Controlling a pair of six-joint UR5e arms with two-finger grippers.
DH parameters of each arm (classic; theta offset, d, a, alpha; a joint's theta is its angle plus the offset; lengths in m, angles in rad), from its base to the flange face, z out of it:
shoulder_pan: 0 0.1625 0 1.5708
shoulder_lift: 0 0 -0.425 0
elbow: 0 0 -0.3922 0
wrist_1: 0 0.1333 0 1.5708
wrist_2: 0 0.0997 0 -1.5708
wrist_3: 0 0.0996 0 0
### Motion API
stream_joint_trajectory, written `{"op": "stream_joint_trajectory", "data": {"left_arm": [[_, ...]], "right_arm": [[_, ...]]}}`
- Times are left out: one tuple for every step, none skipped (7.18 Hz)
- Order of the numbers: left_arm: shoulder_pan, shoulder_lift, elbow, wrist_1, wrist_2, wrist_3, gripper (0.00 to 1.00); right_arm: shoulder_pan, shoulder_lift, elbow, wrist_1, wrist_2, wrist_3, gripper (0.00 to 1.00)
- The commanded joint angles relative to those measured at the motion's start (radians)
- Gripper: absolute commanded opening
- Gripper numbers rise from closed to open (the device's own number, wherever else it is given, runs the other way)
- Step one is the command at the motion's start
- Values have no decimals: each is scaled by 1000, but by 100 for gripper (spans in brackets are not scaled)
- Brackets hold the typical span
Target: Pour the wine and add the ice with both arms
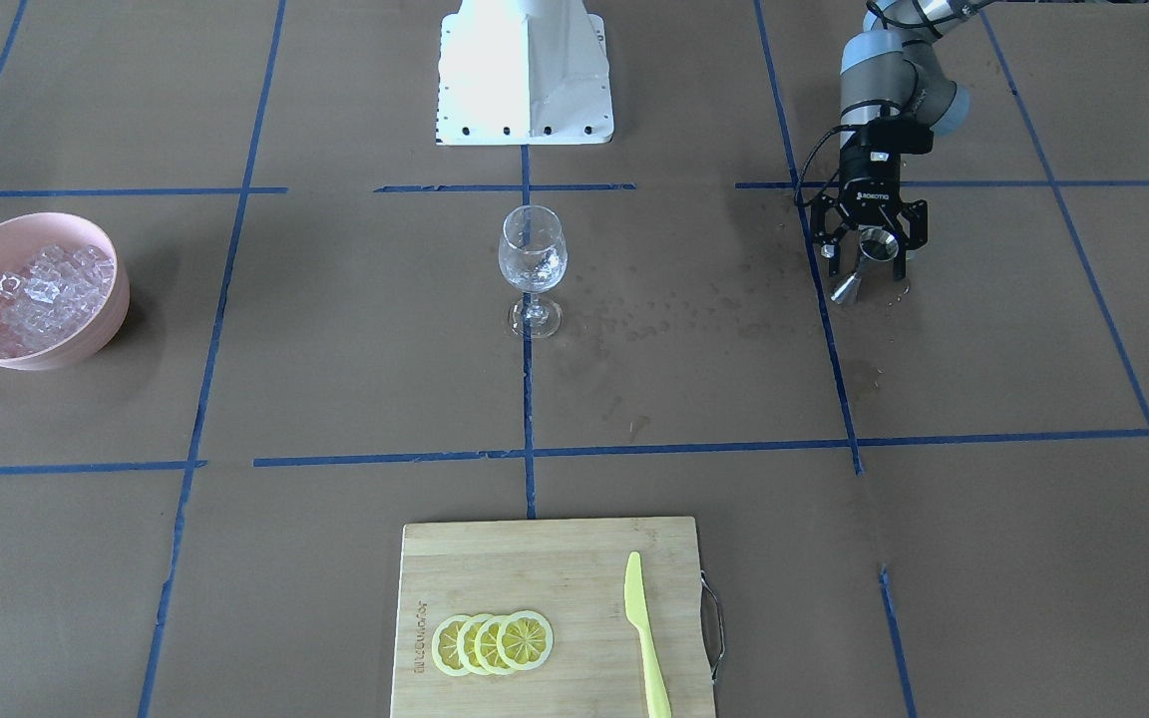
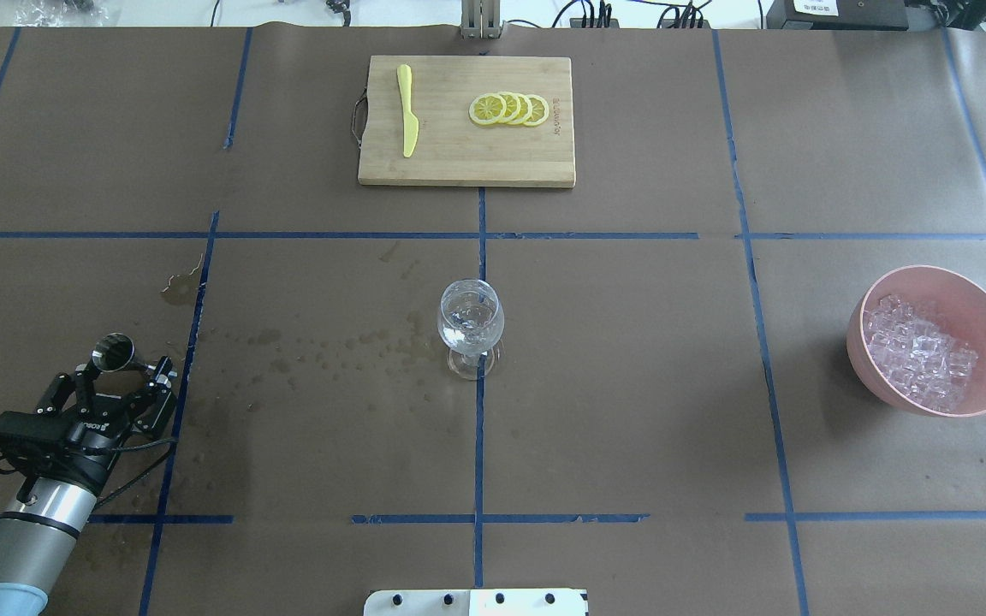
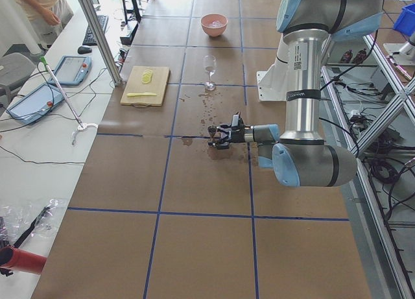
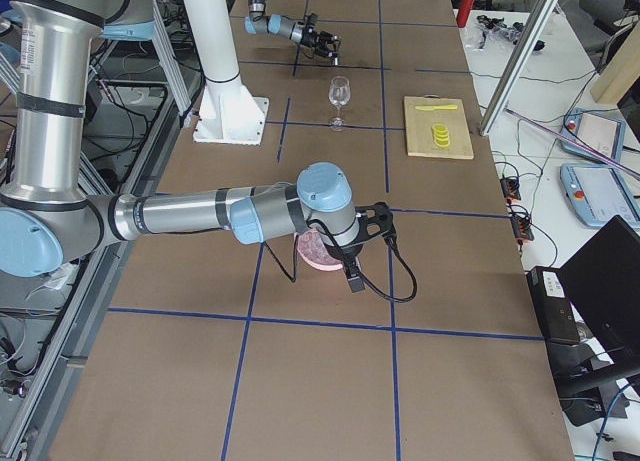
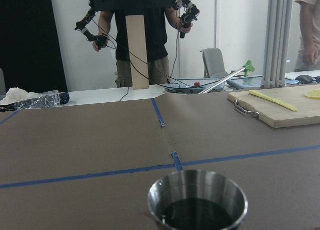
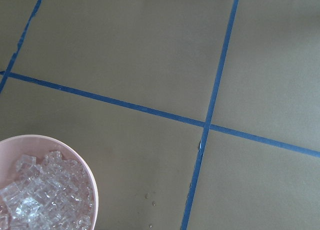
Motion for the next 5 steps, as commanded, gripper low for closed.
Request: {"op": "stream_joint_trajectory", "data": {"left_arm": [[7,-5,6,0,-3,-20,64],[7,-5,6,0,-3,-20,51],[8,-5,6,-2,-3,-20,43],[13,-5,6,-3,-1,-20,43],[13,-5,6,-3,-1,-22,43]], "right_arm": [[0,1,1,0,1,0,100],[0,1,1,0,-1,0,100],[0,1,1,0,-1,0,100],[0,1,-1,0,-1,0,100],[0,1,-1,0,-1,0,100]]}}
